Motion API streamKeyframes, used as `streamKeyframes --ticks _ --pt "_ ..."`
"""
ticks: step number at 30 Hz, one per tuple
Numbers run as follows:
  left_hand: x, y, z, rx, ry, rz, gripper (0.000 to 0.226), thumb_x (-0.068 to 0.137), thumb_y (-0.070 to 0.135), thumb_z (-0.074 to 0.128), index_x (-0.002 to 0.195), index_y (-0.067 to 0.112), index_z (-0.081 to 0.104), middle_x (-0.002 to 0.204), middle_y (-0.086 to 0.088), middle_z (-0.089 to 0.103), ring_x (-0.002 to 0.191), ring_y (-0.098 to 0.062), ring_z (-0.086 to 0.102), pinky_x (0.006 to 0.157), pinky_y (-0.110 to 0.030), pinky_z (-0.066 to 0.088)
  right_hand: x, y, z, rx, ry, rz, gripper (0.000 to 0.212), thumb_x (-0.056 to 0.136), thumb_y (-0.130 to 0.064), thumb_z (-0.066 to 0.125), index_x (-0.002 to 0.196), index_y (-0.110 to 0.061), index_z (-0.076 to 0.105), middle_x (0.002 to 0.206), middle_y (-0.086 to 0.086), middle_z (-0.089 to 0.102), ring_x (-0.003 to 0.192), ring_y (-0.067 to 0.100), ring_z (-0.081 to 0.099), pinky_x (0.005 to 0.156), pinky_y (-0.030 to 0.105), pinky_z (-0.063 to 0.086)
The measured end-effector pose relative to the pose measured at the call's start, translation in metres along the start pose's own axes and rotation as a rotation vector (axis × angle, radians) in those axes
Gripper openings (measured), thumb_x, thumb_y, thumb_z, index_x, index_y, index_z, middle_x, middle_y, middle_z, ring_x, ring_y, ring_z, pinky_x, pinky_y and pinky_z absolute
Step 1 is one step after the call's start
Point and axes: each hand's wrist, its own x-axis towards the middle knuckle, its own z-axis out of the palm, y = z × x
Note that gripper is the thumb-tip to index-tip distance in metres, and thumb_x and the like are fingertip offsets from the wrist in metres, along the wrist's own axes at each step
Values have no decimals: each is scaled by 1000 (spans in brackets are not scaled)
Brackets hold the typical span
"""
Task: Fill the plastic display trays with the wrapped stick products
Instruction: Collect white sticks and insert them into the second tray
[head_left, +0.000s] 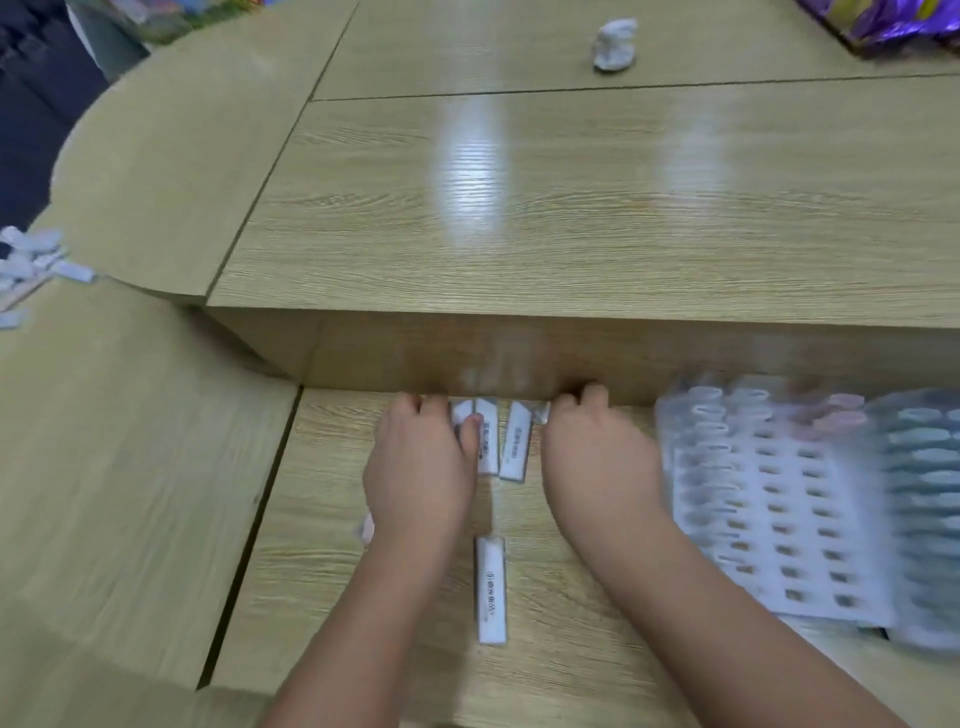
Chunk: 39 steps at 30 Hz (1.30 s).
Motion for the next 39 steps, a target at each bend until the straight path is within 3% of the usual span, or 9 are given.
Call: streamKeyframes --ticks 4,11,13,17,20,28,32,36,39 --pt "7 1 0 22 -17 -8 24 97 39 53 104 20 65 102 -4 53 101 -28 53 64 -33 33 5 -2 4 52 25 30 23 92 -4 47 112 -14 54 112 6 54 95 25 63 57 30 36" --pt "7 2 -19 -330 -66 -19 12 91 28 62 103 28 59 94 12 62 80 -12 60 60 -29 44 -7 17 -4 496 71 -3 10 95 -31 53 103 -26 52 93 -7 61 86 17 60 62 31 42" --pt "0 6 -33 -481 -24 -11 13 89 28 64 102 31 63 88 17 63 69 -5 59 55 -24 44 -20 31 -17 633 120 -63 17 93 -33 58 109 -36 54 89 -17 60 79 2 57 59 21 41" --pt "-28 33 -63 -851 -44 82 11 85 30 74 89 39 69 74 10 68 58 -4 58 51 -15 47 -55 71 -49 880 262 -87 11 87 -34 65 95 -41 62 74 -24 62 52 2 55 50 9 38" --pt "-53 69 -74 -998 -110 208 11 80 31 74 89 36 70 72 4 69 61 -8 62 53 -19 50 -76 114 -65 893 366 -30 11 82 -37 68 91 -40 63 79 -23 65 55 0 60 51 4 40" --pt "-79 131 -42 -954 -231 399 28 86 21 76 103 42 70 92 18 71 85 -7 67 68 -11 50 -56 187 -52 700 362 49 13 84 -29 70 83 -38 61 81 -19 65 80 -4 61 67 12 47" --pt "-79 137 -15 -853 -199 367 24 87 25 74 97 47 71 72 19 64 64 -4 59 59 -14 46 -43 189 -40 650 312 -26 19 85 -24 74 90 -39 63 83 -23 64 82 -6 61 70 8 46" --pt "-81 136 2 -750 -134 351 21 87 29 72 97 48 68 54 14 45 51 -7 44 52 -15 37 -38 190 -33 594 288 -73 9 88 -30 70 97 -32 68 87 -19 66 78 0 62 70 32 55" --pt "-83 137 9 -719 -98 338 21 88 24 73 94 44 71 56 23 47 51 -4 44 52 -9 34 -36 194 -33 569 281 -87 11 90 -34 65 100 -32 67 89 -18 65 78 3 61 70 36 54"
